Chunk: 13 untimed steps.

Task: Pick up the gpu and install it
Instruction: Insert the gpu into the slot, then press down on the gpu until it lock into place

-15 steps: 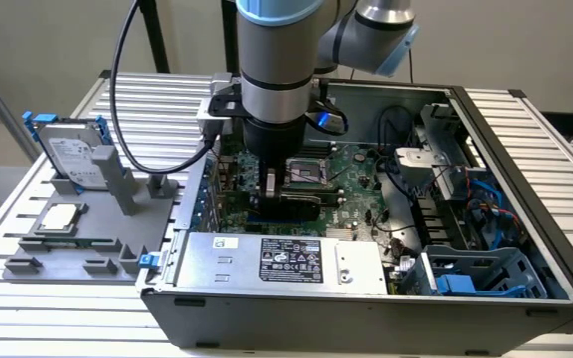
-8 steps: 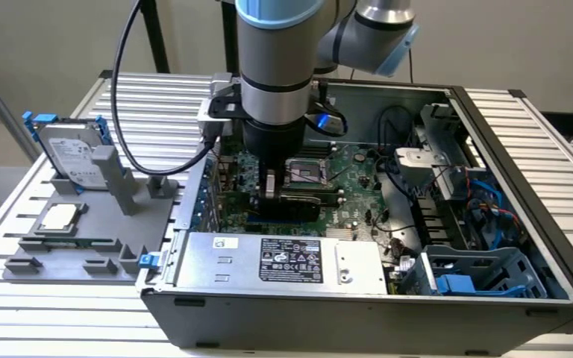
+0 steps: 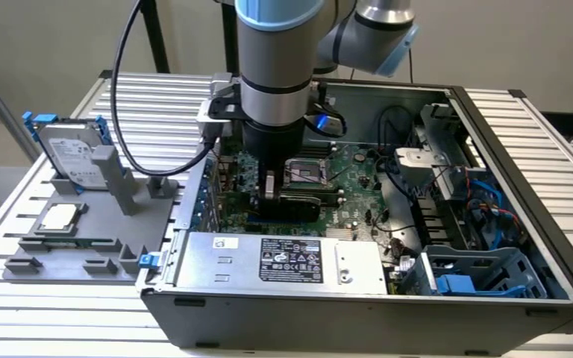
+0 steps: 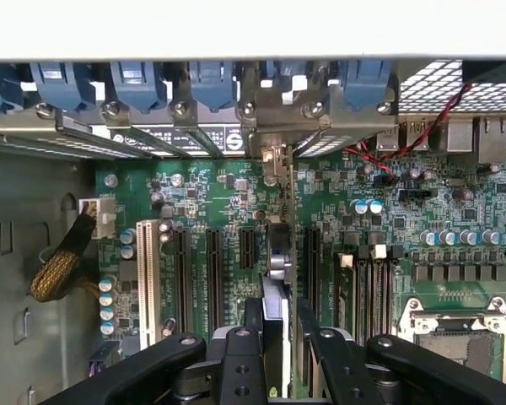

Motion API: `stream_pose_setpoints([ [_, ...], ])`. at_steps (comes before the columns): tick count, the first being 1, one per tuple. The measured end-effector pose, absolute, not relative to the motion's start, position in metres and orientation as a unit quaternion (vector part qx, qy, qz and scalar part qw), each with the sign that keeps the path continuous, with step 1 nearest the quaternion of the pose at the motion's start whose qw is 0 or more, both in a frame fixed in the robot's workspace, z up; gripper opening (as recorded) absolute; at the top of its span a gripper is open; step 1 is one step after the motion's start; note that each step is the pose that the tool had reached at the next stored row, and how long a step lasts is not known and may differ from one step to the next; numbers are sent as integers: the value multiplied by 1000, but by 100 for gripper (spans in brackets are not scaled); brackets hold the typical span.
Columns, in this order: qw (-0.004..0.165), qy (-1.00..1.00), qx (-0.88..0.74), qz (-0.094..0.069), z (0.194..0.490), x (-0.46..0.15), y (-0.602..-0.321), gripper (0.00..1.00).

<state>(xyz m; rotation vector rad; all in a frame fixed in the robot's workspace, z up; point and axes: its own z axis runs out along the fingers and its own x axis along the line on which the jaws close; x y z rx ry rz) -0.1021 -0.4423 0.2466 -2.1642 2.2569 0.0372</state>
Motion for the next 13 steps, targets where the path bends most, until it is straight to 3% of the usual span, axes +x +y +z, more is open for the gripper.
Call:
stream_pose_setpoints([
  [1, 8, 722, -692, 12, 246, -102, -442, 100],
  [10, 7, 721, -692, 11, 284, -102, -443, 100],
  [11, 7, 721, -692, 11, 289, -102, -443, 0],
  [13, 7, 721, -692, 11, 297, -102, -443, 0],
])
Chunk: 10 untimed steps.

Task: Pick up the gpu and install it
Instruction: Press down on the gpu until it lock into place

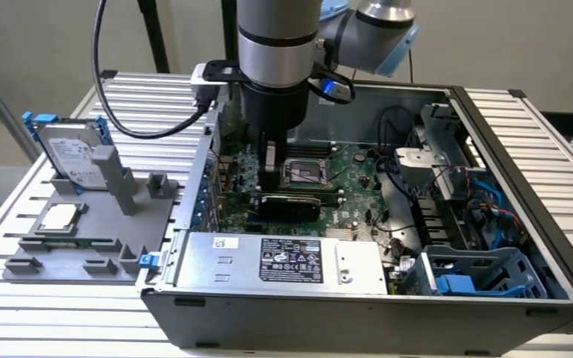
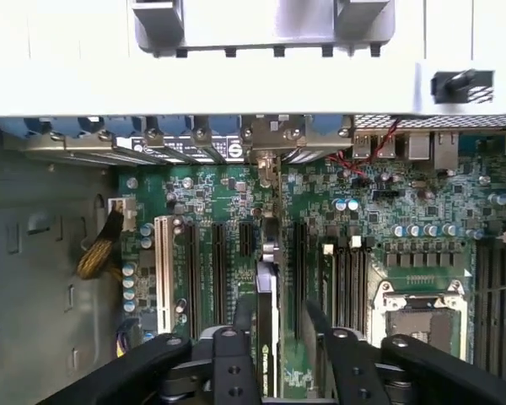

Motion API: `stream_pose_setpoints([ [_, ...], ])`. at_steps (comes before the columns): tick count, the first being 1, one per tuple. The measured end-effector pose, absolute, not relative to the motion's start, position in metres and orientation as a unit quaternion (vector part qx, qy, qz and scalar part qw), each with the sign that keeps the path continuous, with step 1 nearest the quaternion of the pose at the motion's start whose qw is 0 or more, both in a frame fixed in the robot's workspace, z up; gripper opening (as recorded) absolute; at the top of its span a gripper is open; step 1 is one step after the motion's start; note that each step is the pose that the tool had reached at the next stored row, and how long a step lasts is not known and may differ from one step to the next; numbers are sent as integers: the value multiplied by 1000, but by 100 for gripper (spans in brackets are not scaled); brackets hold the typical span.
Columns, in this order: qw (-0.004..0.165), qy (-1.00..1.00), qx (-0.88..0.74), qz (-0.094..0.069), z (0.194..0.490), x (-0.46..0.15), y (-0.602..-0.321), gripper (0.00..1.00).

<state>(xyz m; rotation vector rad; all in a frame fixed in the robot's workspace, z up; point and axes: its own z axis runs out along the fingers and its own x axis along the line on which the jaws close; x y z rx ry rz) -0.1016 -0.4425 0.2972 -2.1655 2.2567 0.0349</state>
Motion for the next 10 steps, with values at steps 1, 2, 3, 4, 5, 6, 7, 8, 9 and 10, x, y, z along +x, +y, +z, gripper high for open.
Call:
stream_pose_setpoints([
  [1, 7, 721, -692, 11, 299, -102, -443, 0],
  [2, 7, 721, -692, 11, 300, -102, -443, 0],
  [3, 8, 721, -692, 12, 300, -102, -443, 0],
  [4, 8, 721, -692, 12, 300, -102, -443, 0],
  [5, 8, 721, -692, 12, 300, -102, -443, 0],
  [6, 8, 721, -692, 12, 300, -102, -443, 0],
  [7, 8, 721, -692, 12, 300, -102, -443, 0],
  [8, 8, 721, -692, 12, 300, -102, -443, 0],
  [9, 8, 721, -692, 12, 300, -102, -443, 0],
  [10, 8, 721, -692, 12, 300, -102, -443, 0],
])
